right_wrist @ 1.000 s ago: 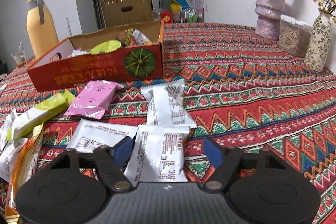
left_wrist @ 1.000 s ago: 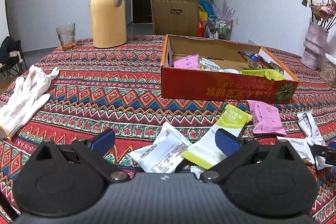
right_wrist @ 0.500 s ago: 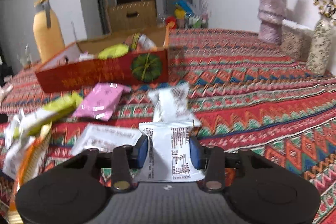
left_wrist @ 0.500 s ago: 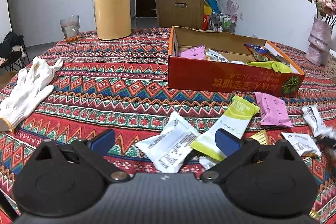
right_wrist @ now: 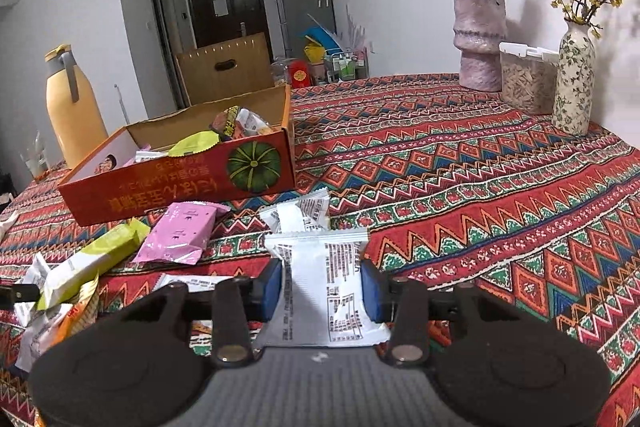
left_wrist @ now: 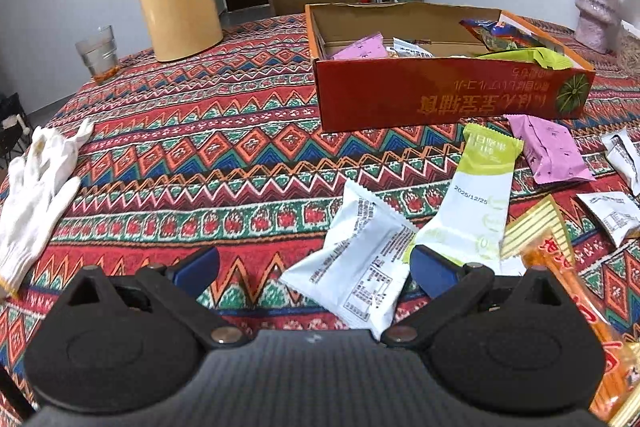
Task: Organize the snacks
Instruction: 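Grasp a white packet with the right tool while the left tool grasps another white packet, then carry both white packets into the cardboard box and open both tools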
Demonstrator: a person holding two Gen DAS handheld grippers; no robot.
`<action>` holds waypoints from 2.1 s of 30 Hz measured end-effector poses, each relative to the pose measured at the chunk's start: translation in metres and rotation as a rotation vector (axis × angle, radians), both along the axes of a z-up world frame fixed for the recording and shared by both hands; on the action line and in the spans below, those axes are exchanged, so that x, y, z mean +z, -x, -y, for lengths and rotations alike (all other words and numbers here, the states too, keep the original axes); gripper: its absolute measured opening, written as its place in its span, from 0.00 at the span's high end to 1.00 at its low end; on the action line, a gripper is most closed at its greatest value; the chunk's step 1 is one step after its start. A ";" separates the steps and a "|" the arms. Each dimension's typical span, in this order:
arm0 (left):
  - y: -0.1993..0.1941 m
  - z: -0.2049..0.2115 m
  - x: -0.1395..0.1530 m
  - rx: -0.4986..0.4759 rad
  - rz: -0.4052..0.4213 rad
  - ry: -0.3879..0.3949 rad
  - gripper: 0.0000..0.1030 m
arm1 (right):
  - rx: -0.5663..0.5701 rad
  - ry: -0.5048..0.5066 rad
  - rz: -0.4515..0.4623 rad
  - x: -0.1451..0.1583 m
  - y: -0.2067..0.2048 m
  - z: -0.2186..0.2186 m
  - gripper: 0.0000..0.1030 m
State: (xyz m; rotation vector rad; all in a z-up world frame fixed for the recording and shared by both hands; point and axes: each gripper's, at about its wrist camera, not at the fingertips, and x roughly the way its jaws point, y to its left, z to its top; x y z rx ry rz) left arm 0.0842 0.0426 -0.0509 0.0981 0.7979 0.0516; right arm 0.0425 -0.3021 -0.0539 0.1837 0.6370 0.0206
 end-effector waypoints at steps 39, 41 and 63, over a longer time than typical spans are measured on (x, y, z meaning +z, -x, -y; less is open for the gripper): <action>-0.029 0.009 -0.006 -0.120 -0.004 0.057 0.54 | 0.033 -0.028 -0.030 -0.011 -0.011 -0.013 0.60; -0.025 0.008 -0.004 -0.112 0.006 0.057 0.54 | 0.040 -0.029 -0.028 -0.011 -0.011 -0.014 0.60; 0.002 0.004 0.065 -0.049 0.219 0.085 0.54 | 0.146 0.011 0.093 0.025 -0.020 -0.042 0.60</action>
